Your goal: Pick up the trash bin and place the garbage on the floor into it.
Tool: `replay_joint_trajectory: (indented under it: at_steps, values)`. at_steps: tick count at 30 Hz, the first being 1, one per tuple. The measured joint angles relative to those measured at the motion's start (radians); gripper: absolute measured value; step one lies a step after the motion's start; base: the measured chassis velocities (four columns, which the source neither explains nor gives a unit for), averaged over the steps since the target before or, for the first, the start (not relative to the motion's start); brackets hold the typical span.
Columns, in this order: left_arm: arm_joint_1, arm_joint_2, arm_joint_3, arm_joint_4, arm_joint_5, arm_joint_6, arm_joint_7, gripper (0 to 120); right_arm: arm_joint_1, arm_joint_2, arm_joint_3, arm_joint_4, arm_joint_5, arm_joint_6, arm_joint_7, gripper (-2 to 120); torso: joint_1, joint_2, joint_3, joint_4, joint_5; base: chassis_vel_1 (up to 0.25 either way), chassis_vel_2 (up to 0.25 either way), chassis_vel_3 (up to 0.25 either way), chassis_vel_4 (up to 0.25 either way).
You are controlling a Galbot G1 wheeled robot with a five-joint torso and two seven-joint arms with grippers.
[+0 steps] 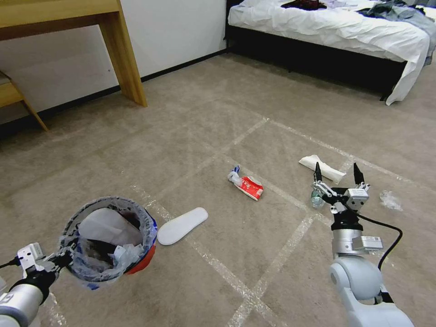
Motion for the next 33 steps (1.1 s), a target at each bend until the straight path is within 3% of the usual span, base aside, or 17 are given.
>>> replay_joint_trajectory:
  at_steps: [33]
  values:
    - [-0.005, -0.011, 0.001, 0.021, 0.009, 0.002, -0.002, 1, 0.018, -0.007, -0.019, -0.023, 0.007, 0.002, -0.001, 100, 0.0, 0.0, 0.0, -0.0001, 0.0, 0.0, 0.0, 0.0, 0.0]
